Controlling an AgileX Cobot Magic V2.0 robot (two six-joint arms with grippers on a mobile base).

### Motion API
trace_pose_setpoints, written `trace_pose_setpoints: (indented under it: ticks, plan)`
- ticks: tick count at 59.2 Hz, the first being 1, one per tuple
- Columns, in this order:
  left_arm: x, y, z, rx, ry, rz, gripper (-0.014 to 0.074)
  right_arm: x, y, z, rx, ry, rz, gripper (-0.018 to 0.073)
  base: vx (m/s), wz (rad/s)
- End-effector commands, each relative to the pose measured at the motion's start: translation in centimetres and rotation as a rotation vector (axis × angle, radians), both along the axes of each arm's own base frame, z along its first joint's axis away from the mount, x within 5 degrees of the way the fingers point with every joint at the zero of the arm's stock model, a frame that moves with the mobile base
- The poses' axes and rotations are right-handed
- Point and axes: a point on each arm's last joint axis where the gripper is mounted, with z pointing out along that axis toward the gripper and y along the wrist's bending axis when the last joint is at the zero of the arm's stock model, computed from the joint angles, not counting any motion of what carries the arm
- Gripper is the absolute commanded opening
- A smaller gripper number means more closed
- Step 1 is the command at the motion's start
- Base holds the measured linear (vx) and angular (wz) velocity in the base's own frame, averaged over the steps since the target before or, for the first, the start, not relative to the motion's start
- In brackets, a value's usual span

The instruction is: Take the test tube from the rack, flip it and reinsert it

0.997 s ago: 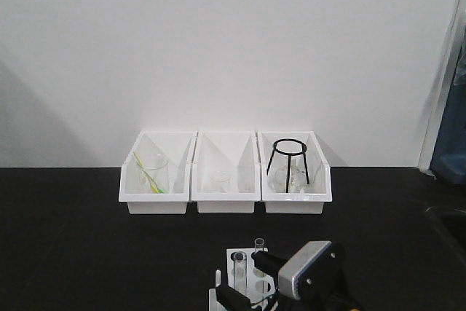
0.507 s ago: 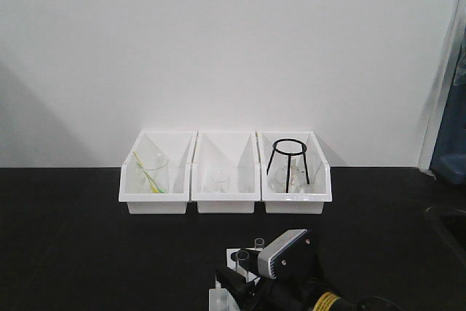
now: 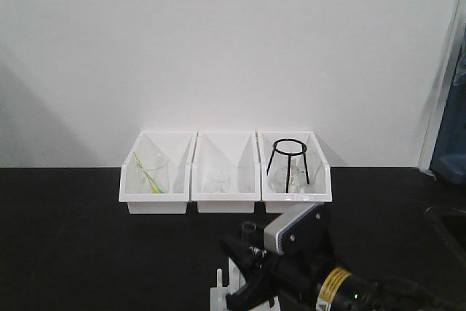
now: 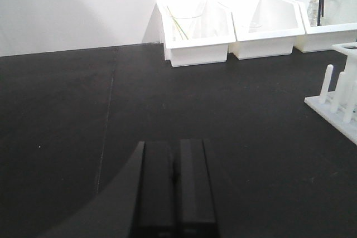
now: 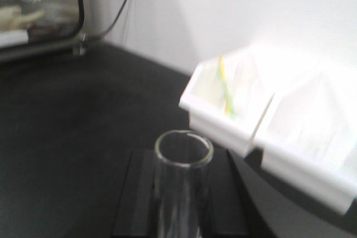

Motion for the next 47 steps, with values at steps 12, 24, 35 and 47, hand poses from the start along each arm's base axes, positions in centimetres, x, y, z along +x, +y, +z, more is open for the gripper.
trace_pose_setpoints:
  ticks: [12, 24, 35, 47]
  plan:
    - [0.0, -0.1, 0.9, -0.022, -0.089, -0.014, -0.0006, -2.1, -2.0, 15.5, 0.038, -0.335, -0.087, -0.0011, 0.00, 0.00]
    - [0.0, -0.1, 0.9, -0.022, -0.089, -0.014, -0.0006, -2.9, -2.1, 17.5, -0.846, -0.926, -0.039, -0.0011, 0.00, 0.00]
    - [0.0, -0.1, 0.9, -0.022, -0.089, -0.014, -0.0006, -2.4, -2.9, 16.4, -1.396, -1.127, -0.003, -0.0011, 0.00, 0.00]
    - [0.0, -0.1, 0.9, -0.022, -0.089, -0.014, -0.0006, -2.3, -3.0, 17.6, -0.616, -0.593, -0.141, -0.0011, 0.00, 0.00]
